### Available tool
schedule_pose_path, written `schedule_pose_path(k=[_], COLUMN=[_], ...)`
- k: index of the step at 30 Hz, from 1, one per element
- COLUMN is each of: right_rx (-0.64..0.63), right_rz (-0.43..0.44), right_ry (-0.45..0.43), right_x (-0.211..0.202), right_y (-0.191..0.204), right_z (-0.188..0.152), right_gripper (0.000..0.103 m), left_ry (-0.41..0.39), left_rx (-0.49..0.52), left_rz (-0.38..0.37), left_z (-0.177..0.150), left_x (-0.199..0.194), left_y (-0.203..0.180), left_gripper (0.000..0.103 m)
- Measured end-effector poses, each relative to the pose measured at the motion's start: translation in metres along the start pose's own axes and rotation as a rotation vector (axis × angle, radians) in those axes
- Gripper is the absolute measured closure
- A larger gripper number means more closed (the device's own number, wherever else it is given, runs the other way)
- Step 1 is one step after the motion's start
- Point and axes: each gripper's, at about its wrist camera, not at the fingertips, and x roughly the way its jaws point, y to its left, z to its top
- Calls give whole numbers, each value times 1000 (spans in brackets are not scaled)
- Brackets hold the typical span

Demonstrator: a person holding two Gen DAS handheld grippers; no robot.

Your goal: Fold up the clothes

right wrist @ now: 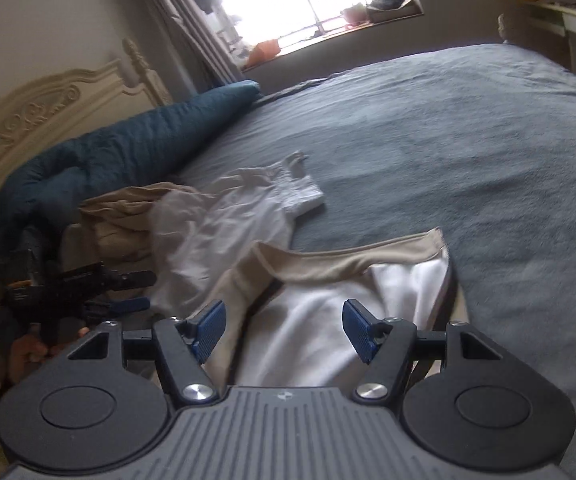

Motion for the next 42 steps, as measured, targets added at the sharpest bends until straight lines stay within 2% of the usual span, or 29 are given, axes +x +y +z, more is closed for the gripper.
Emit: schedule_pose_path(k=[2,5,8,10,16,22,23,24,25,29,31,32,36,37,40,42], right_rx=[23,26,35,42,131,139,145,153,161,152,133,130,148,153,168,177], right_rz=[103,203,293,296,277,177,164,153,141,84,59,52,50,50,47,45], right_ry=[-5,13,32,63,178,210,211,212,213,183,151,137,89,84,75,69], right_x=[-40,-87,-111,-108,-55,-15,-12,-9,-7,-8,-12,-13,-13,-11,-3,2], right_y=[8,25,39,48,56,62,62,62,61,60,59,59,56,56,56,56], right_z=[-24,-55,-82,-104,-170,-222,-227,-231,-236,-242,-243,-242,-236,-234,-226,-221], right_gripper=[36,36,33,32,32,32,32,32,33,33,33,33,33,33,33,33], left_ry=[-19,-32,-16,7,51,134,129,116,102,45,17,11,-40,-70,-195,-281], left_rx=[58,129,159,156,237,387,413,427,424,301,231,177,-151,-220,-364,-407], left_rz=[2,28,47,34,7,242,298,338,351,263,215,167,-118,-169,-259,-288], left_z=[-28,-75,-128,-164,-255,-315,-319,-321,-319,-296,-283,-274,-234,-222,-184,-150], left_x=[-50,-111,-151,-168,-178,-141,-136,-132,-131,-142,-150,-154,-172,-175,-181,-182], left_y=[2,8,23,34,38,29,28,27,27,44,54,62,113,127,165,184], left_gripper=[21,21,21,21,21,24,30,40,46,84,88,91,92,92,92,92])
